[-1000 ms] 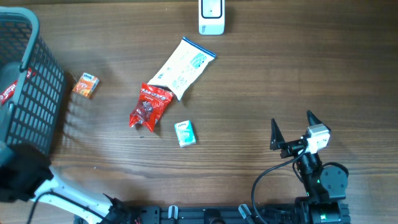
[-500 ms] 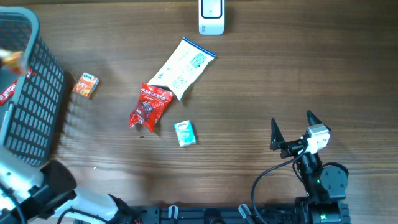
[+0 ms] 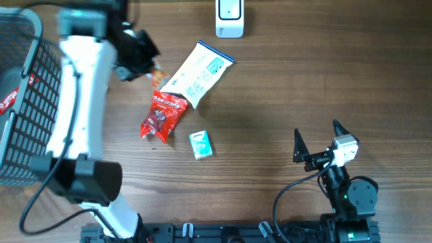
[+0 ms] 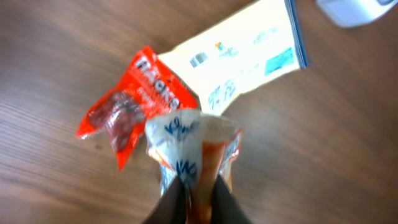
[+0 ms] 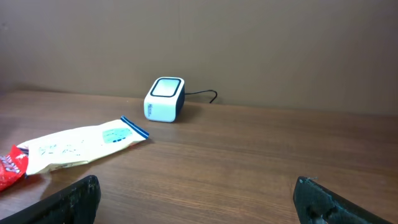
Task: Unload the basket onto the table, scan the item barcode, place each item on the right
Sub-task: 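Lift the orange Kleenex pack out and drop it beside the green box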
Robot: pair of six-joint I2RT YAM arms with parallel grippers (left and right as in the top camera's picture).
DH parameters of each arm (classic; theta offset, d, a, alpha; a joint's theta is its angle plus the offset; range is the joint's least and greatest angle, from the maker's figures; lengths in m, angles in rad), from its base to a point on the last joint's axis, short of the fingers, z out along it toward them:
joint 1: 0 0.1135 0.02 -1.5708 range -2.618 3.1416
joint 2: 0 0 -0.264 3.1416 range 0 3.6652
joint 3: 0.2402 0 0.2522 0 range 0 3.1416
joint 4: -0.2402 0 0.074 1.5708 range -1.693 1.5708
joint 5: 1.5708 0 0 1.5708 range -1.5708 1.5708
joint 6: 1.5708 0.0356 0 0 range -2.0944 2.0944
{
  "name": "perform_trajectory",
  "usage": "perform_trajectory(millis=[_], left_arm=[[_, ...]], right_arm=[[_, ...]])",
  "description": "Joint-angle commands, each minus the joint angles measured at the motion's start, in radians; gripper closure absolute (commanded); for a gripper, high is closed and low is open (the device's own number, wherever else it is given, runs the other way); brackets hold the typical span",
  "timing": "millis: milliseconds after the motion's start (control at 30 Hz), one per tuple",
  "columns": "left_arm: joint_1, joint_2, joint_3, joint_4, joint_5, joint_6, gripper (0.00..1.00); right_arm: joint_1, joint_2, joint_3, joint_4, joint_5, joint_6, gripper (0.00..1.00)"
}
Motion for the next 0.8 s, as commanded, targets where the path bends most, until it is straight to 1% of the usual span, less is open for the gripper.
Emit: perform_trajectory(millis=[0, 100, 200, 267, 300, 333, 367, 433, 467, 567, 667, 767], left_arm=[[-0.105, 0.039, -0.168, 0.092, -0.034, 0.008, 0.77], [-0.150, 0.069, -0.259, 0.177, -0.035, 0.008, 0.77], [-0.174, 0.098, -0.309, 0.237, -0.035, 0.008, 0.83], [-0.180, 0.114, -0.321, 0.254, -0.035, 0.008, 0.83], [-0.180, 0.117, -0.322, 0.257, -0.035, 0.009, 0.81], [-0.180, 0.121, -0.322, 0.259, -0.035, 0.009, 0.76], [-0.179, 0.122, -0.322, 0.265, -0.037, 0.009, 0.62], [-0.179, 0.122, -0.322, 0.269, -0.058, 0.009, 0.20], [-0.179, 0.122, -0.322, 0.267, -0.067, 0.009, 0.14], [-0.175, 0.121, -0.322, 0.259, -0.081, 0.014, 0.08], [-0.159, 0.110, -0.303, 0.238, -0.079, 0.016, 0.06], [-0.131, 0.095, -0.233, 0.176, -0.079, 0.016, 0.05]], right_arm=[[-0.004, 0.001, -0.001, 0.004, 0.011, -0.012, 0.00], [-0.004, 0.001, -0.001, 0.004, 0.011, -0.012, 0.00], [-0.004, 0.001, -0.001, 0.004, 0.011, -0.012, 0.00], [-0.004, 0.001, -0.001, 0.004, 0.011, -0.012, 0.00], [-0.004, 0.001, -0.001, 0.004, 0.011, -0.012, 0.00], [-0.004, 0.001, -0.001, 0.004, 0.011, -0.012, 0.00], [-0.004, 0.001, -0.001, 0.004, 0.011, -0.012, 0.00], [-0.004, 0.001, -0.001, 0.004, 0.011, -0.012, 0.00], [-0.004, 0.001, -0.001, 0.004, 0.011, -0.012, 0.00], [-0.004, 0.001, -0.001, 0.004, 0.011, -0.012, 0.00], [-0.004, 0.001, -0.001, 0.004, 0.011, -0.012, 0.00], [-0.004, 0.001, -0.001, 0.004, 0.011, -0.012, 0.00]])
